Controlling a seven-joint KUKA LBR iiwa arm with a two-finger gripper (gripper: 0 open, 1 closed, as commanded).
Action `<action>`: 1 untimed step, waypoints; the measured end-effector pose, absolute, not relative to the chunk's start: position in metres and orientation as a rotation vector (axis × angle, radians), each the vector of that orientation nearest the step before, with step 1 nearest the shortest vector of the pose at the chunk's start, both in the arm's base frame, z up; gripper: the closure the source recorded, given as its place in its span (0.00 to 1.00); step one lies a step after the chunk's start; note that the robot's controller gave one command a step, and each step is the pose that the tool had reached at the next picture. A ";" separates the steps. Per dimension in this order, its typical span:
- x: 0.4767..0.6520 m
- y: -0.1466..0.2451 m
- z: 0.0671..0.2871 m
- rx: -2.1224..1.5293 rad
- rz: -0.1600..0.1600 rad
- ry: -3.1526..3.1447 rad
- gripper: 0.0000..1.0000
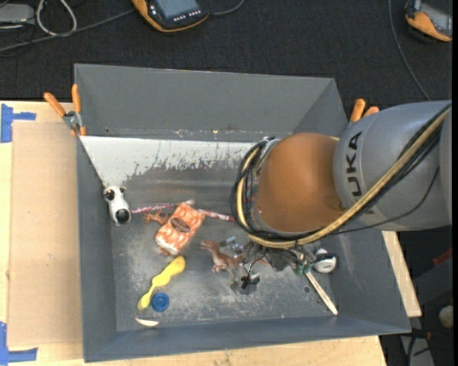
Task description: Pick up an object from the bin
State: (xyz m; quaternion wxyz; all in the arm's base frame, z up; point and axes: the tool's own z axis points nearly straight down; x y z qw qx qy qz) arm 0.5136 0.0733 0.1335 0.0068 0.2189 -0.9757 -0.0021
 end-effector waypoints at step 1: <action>0.512 0.067 0.209 0.679 -0.007 -3.051 1.00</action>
Offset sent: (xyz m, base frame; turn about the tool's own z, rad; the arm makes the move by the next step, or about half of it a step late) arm 0.0710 0.0391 -0.0635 -0.1972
